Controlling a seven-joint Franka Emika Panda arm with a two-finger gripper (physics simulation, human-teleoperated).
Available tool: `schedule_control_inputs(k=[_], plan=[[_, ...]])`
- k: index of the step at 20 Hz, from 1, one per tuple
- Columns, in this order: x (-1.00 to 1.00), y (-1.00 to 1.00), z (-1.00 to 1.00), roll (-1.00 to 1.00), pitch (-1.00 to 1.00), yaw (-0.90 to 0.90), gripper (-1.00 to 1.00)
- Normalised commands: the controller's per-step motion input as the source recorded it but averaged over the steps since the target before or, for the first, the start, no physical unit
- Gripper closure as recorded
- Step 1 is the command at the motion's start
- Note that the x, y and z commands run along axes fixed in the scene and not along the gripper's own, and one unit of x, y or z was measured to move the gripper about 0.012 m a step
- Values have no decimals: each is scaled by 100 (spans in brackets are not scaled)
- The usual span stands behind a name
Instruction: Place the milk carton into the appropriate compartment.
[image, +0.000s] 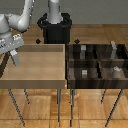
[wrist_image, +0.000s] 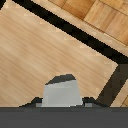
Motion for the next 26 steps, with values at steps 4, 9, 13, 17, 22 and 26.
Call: schedule_control_inputs(k=[4, 9, 13, 17, 22, 26], plan=[[0, 0, 100, 0, 0, 0, 100], [0, 0, 100, 0, 0, 0, 100], [0, 50, 0, 0, 0, 0, 100], [0, 100, 0, 0, 0, 0, 100], [0, 100, 0, 0, 0, 0, 100], [0, 100, 0, 0, 0, 0, 100]])
